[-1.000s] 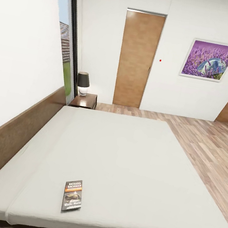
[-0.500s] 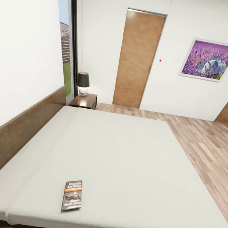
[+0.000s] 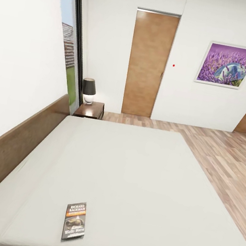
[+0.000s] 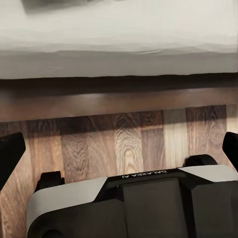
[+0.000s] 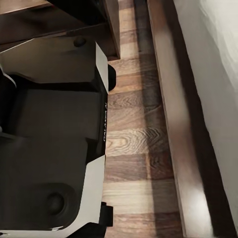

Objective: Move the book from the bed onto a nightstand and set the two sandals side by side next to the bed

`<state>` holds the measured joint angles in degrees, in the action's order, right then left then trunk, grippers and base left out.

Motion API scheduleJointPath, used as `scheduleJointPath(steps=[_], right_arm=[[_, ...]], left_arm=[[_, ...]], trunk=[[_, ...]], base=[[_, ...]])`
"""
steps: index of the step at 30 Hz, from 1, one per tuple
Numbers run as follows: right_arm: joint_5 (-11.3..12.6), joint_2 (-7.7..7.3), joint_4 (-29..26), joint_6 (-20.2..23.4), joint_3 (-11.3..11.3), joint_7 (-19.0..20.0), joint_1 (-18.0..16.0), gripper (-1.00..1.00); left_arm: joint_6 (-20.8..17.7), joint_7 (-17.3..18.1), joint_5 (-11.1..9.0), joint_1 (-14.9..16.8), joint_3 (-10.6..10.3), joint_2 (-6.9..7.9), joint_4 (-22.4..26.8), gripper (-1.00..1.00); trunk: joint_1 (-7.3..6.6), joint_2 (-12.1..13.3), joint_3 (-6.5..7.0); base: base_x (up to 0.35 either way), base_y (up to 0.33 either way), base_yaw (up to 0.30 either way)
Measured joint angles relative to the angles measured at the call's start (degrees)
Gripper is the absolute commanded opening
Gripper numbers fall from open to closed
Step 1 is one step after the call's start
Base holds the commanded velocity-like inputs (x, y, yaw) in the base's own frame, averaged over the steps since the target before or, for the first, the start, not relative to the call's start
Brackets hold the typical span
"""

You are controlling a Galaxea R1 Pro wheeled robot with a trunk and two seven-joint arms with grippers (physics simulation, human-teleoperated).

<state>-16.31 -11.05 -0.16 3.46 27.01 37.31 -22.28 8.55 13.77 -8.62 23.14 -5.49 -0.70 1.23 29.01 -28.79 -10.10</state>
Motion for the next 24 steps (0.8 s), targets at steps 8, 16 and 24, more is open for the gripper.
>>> scheduleJointPath(steps=[8,16,24], right_arm=[[0.02,-0.01,0.0,-0.01,0.0,0.0,0.0,1.0],[0.1,0.0,-0.05,0.03,0.0,0.15,0.0,1.0],[0.12,-0.01,-0.08,0.04,0.0,0.39,0.0,1.0]], left_arm=[[0.02,0.04,0.06,0.0,0.0,0.0,0.0,1.0],[0.03,0.05,0.07,0.0,0.0,0.0,0.0,1.0],[0.03,0.05,0.08,0.0,0.0,0.0,0.0,1.0]], trunk=[[-0.02,0.0,0.0],[0.01,0.0,0.0],[0.01,0.0,0.0]], base=[[0.251,0.0,0.0],[0.045,0.0,0.0],[0.002,0.0,0.0]])
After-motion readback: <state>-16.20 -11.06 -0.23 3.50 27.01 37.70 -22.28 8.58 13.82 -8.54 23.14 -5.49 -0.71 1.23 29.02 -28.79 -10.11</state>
